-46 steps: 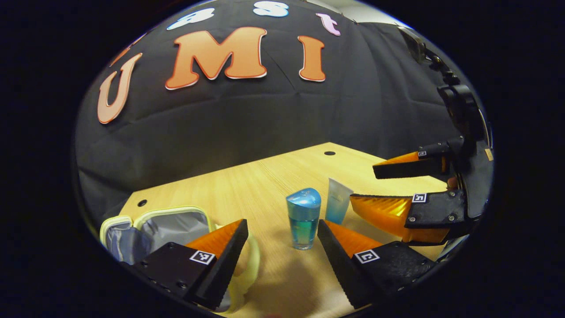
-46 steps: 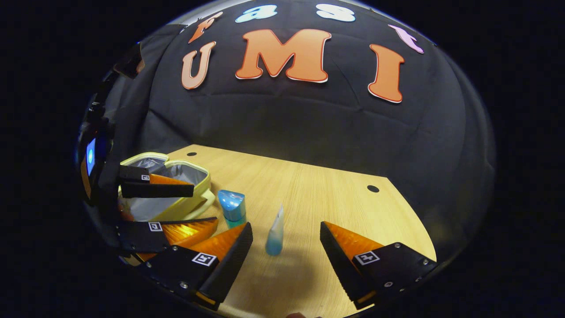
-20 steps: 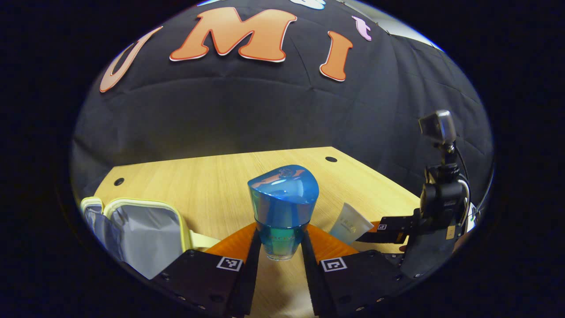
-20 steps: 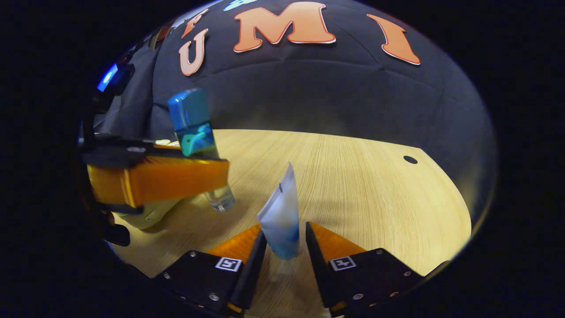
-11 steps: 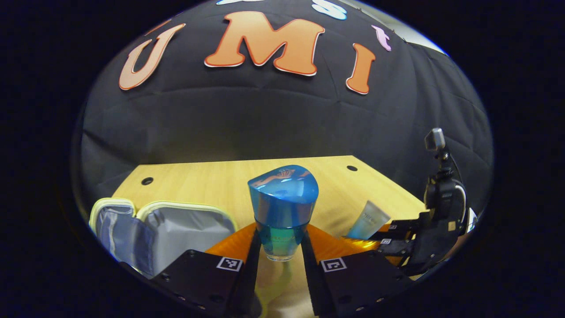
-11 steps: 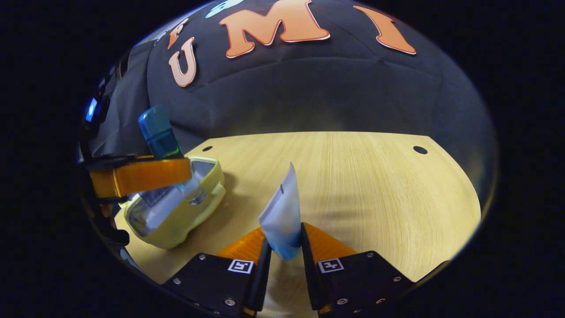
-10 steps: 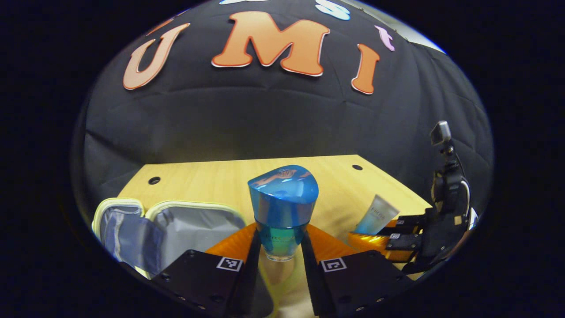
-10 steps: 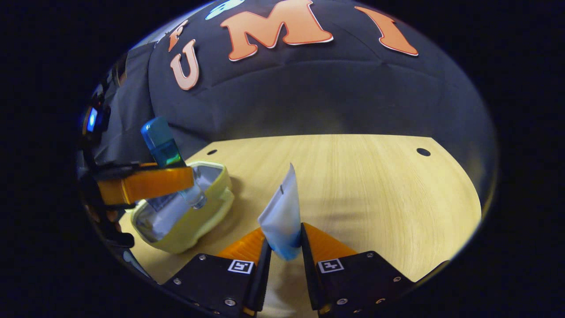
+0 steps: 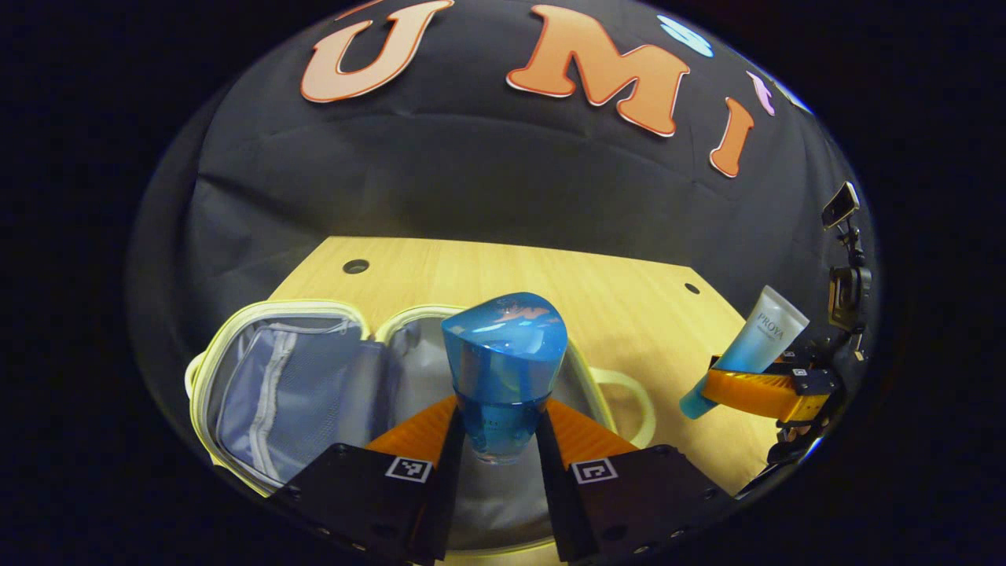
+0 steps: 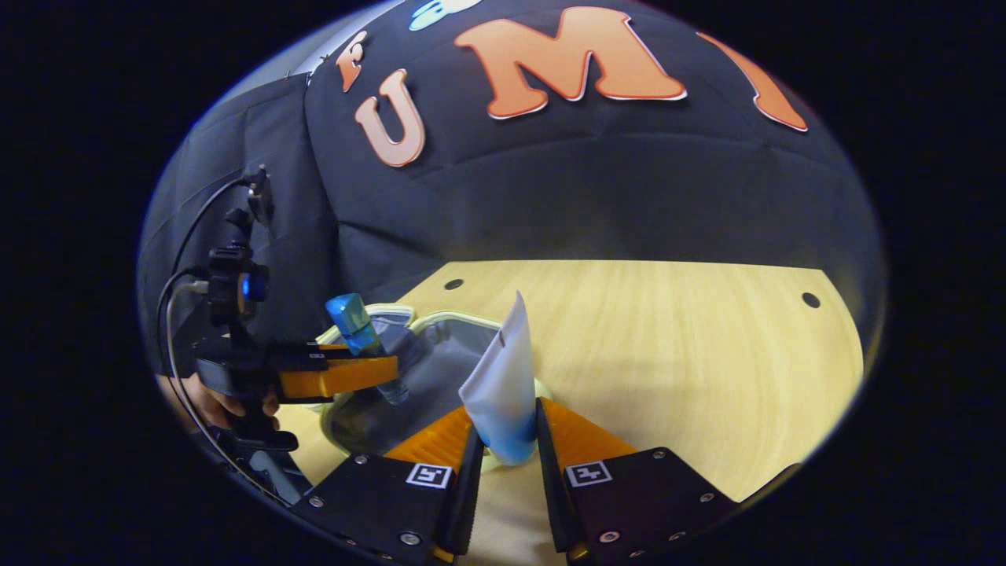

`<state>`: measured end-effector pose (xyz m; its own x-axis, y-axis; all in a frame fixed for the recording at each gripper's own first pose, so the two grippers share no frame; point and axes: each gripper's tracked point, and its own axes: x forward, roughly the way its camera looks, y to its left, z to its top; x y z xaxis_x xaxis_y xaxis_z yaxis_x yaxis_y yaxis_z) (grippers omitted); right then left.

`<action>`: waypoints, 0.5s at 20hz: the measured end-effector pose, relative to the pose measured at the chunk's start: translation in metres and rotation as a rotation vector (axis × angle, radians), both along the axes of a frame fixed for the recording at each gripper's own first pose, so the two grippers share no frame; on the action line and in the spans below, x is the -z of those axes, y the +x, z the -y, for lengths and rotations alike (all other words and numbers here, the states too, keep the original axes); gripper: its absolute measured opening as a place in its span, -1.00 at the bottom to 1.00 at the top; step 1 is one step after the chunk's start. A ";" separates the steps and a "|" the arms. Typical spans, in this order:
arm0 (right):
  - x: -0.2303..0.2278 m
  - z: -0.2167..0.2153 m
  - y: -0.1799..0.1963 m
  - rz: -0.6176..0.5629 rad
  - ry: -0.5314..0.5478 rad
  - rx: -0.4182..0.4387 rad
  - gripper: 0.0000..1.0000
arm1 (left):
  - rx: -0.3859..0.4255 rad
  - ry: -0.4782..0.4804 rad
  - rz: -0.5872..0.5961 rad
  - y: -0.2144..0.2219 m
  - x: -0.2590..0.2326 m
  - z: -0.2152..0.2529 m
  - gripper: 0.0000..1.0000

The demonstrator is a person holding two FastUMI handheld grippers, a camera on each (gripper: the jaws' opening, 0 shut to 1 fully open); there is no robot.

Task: First open the suitcase, pack the skin care products into it, and then close the suitcase.

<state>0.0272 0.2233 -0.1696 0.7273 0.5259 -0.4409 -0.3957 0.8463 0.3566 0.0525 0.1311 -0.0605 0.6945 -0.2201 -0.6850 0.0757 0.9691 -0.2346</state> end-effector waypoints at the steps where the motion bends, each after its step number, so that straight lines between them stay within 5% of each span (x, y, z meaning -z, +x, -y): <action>1: -0.001 -0.012 -0.003 -0.014 0.018 -0.018 -0.23 | 0.004 0.012 -0.018 -0.004 0.006 -0.011 -0.01; 10: 0.016 -0.090 -0.010 -0.180 0.139 -0.083 -0.23 | 0.071 -0.031 -0.357 -0.040 0.062 -0.007 0.00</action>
